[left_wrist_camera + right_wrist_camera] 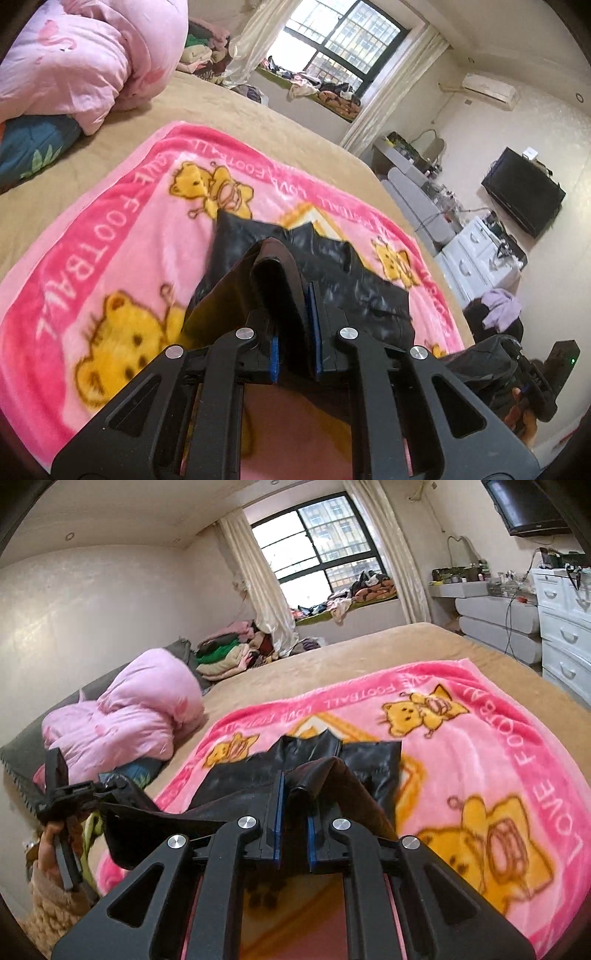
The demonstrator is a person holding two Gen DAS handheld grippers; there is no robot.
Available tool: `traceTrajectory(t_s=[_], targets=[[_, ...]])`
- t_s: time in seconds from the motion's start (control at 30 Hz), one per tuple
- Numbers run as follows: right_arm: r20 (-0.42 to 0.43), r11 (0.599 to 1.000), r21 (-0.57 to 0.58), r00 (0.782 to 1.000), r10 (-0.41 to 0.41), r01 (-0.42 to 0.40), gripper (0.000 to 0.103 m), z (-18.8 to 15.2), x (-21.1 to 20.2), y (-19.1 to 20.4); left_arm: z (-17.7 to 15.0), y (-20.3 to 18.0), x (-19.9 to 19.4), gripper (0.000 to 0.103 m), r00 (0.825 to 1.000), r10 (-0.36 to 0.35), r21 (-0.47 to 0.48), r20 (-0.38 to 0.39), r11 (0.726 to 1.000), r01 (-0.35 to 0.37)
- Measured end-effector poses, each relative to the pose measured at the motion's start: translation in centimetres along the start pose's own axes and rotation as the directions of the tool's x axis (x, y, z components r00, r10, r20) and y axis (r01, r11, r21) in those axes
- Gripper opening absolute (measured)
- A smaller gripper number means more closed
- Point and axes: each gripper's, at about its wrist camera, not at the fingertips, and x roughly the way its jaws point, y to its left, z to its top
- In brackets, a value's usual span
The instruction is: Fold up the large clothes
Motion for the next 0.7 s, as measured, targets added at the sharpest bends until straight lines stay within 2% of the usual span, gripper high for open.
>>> traceTrajectory(t_s=[0.3, 0.5, 0.7], targets=[[0.015, 0.996, 0.084, 0.999, -0.044, 0.043, 0.008, 2.9, 6.2, -2.2, 2.6, -0.8, 4.5, 0.006, 0.997, 0.077, 0.009, 0.028, 0.997, -0.077], [-0.012, 0.992, 0.056, 0.993, -0.116, 0.117, 0.008, 4.1, 10.7, -2.8, 4.2, -0.7, 8.2, 0.006, 0.993, 0.118, 0.006, 0.02, 0.993, -0.118], [-0.059, 0.985, 0.071, 0.986, -0.154, 0.158, 0.008, 4.1, 14.4, -4.7, 5.3, -0.3, 11.7, 0.006, 0.987, 0.158, 0.003, 0.005, 0.987, -0.158]])
